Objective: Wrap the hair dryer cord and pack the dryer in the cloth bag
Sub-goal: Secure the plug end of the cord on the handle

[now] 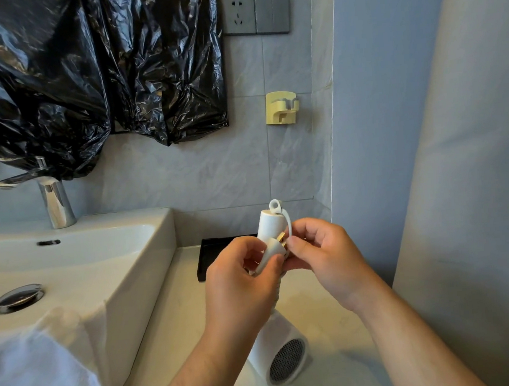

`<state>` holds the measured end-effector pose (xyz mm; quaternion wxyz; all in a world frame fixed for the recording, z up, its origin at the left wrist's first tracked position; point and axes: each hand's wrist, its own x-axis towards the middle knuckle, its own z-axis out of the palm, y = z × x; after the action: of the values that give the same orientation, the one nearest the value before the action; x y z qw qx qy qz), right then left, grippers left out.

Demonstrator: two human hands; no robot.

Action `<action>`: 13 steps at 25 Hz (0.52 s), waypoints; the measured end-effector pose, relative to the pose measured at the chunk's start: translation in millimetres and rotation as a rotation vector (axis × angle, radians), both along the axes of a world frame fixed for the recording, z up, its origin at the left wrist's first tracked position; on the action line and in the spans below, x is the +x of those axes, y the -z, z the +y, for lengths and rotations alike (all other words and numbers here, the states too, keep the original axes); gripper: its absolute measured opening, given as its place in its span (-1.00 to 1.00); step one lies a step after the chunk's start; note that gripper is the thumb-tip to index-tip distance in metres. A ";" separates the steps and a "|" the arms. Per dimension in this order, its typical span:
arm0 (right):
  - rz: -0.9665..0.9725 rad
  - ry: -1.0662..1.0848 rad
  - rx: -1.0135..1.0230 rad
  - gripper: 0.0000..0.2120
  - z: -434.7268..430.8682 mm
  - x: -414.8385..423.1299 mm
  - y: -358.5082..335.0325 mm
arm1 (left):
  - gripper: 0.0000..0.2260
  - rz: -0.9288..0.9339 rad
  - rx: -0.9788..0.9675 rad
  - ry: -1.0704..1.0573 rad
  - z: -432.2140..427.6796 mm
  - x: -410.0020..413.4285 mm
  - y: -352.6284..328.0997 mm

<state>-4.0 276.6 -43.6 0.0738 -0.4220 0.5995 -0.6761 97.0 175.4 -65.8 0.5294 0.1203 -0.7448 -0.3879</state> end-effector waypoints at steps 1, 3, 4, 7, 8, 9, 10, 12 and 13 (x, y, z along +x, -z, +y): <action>-0.002 -0.007 -0.012 -0.87 -0.9 0.7 0.0 | -0.81 -0.008 0.004 -0.014 0.1 -1.1 1.6; 0.004 0.011 -0.041 -0.87 -3.7 2.5 0.8 | -0.82 -0.032 0.018 -0.019 -0.8 -2.3 5.9; -0.007 0.013 -0.053 -0.88 -5.1 3.1 1.6 | -0.84 -0.039 0.022 -0.015 -1.5 -2.7 7.7; -0.073 -0.053 -0.067 -0.90 -5.2 3.1 2.6 | -0.82 -0.019 -0.014 -0.032 -2.5 -1.8 9.2; -0.083 -0.078 -0.064 -0.89 -4.1 2.0 2.9 | -0.79 -0.010 -0.027 -0.045 -2.5 -1.2 9.4; -0.085 -0.099 -0.061 -0.90 -2.9 1.2 3.0 | -0.77 -0.004 -0.033 -0.058 -2.3 -0.6 9.6; -0.085 -0.120 -0.059 -0.89 -2.0 0.5 3.4 | -0.76 -0.001 -0.033 -0.071 -2.7 -0.9 10.2; -0.083 -0.151 -0.053 -0.85 -2.3 0.1 4.5 | -0.76 0.002 -0.018 -0.081 -4.7 -2.3 11.7; -0.080 -0.151 -0.050 -0.84 -2.2 0.4 5.1 | -0.76 0.004 -0.009 -0.077 -5.2 -2.7 11.8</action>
<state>-3.6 274.4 -48.7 0.1379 -0.4405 0.5456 -0.6995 94.4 170.3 -77.7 0.5459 0.1459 -0.7403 -0.3642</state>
